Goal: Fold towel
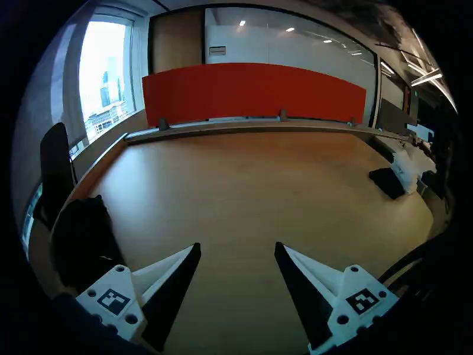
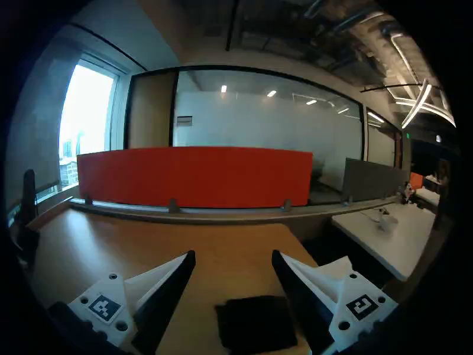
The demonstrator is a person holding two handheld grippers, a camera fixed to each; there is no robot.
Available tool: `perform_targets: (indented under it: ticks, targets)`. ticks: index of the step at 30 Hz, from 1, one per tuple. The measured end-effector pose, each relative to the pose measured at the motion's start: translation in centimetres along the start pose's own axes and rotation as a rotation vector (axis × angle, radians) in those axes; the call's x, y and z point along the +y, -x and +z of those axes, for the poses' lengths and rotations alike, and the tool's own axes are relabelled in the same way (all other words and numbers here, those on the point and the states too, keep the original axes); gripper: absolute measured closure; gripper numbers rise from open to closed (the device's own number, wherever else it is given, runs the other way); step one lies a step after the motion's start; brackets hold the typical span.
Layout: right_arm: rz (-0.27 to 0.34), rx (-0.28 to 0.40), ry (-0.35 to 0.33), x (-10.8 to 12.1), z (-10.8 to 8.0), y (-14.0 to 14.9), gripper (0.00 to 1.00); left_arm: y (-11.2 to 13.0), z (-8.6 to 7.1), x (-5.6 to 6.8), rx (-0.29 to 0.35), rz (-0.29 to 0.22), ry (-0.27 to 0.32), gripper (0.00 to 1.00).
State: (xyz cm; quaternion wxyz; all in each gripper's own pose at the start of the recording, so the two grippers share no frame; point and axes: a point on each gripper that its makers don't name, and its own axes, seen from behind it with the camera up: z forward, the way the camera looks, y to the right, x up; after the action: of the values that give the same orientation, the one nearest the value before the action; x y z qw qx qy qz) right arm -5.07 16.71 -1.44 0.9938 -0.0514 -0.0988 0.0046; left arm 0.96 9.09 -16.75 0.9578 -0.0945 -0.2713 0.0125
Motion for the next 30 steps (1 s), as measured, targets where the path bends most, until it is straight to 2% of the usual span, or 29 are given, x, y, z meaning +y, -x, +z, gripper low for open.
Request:
perform_targets:
  ticks: [5, 11, 23, 30]
  targets:
    - [-0.003, 0.037, -0.016, -1.9, -0.1, -1.8, 0.00, -1.0, 0.2, -0.6, 0.025, -0.006, -0.007, 0.07]
    - [0.007, 0.053, -0.045, -4.2, -0.1, -2.7, 0.00, -3.4, 0.7, -1.7, 0.071, -0.008, -0.011, 0.08]
    - [0.007, 0.053, -0.097, -8.5, 0.1, -3.4, 0.00, -11.7, 2.3, -4.9, 0.222, 0.005, -0.030, 0.07]
    - [0.002, 0.079, -0.104, -10.6, 0.2, -4.8, 0.00, -15.9, 3.1, -6.0, 0.305, 0.014, -0.033, 0.08]
